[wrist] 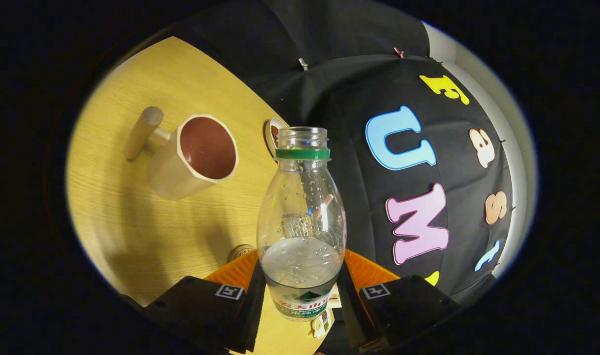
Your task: Take the bottle from table, then pour the juice into the cup, finally place the bottle on the coaster
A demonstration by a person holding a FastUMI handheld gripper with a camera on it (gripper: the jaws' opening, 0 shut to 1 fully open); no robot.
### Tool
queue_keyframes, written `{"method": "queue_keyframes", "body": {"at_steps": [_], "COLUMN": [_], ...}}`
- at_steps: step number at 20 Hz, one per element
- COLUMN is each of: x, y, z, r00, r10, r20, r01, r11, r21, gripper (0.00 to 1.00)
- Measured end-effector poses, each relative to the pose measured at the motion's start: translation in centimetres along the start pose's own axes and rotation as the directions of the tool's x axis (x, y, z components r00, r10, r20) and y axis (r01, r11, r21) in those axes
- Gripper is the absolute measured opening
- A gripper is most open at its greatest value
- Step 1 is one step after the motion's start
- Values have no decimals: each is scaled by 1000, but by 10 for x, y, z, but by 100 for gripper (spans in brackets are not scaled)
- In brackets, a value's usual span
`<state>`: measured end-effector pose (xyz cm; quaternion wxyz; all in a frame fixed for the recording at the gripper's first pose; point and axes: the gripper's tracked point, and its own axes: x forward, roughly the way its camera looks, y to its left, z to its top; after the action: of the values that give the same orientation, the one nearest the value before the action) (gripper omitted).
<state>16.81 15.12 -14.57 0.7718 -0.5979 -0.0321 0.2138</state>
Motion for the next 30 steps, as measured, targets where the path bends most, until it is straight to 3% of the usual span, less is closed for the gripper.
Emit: {"method": "queue_keyframes", "body": {"at_steps": [9,30], "x": [4,29], "y": [14,20], "z": [8,8], "r00": [999,998], "r10": [14,52], "r20": [-30,-47], "r01": [-19,-66], "r11": [983,913], "r21": [-184,-403], "gripper": [71,71]}}
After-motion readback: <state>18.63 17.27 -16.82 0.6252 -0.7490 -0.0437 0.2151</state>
